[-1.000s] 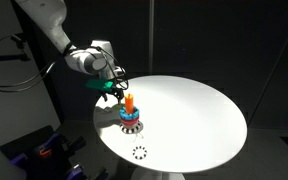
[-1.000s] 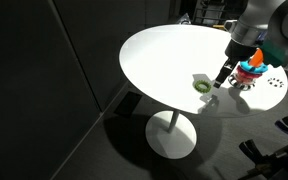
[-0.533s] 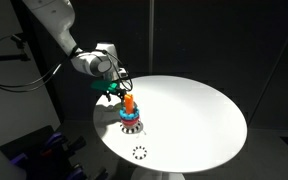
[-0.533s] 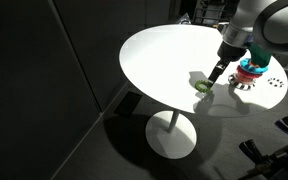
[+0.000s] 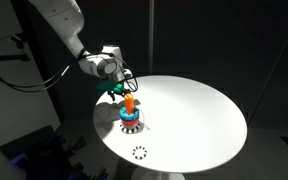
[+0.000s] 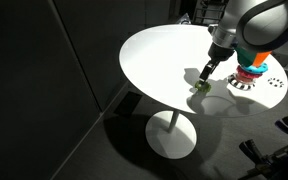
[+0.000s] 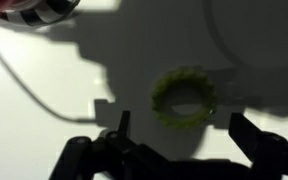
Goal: Put the green ring on the stake
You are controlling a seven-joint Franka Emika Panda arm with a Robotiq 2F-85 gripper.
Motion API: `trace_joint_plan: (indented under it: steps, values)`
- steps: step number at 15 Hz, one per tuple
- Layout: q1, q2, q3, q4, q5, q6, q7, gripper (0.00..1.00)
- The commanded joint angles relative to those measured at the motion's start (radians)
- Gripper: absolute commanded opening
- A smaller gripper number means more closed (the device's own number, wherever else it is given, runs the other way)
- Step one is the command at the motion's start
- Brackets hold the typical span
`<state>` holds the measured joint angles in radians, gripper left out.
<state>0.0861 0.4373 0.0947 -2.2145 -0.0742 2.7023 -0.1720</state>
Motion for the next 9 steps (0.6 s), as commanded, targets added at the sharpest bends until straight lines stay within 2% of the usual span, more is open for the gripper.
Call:
trace_joint_plan:
  steps: [1,9]
  values:
    - [-0.019,0.043,0.017,0.054,0.0,-0.021,-0.033,1.0]
    - [-0.007,0.063,0.026,0.071,-0.011,-0.033,-0.04,1.0]
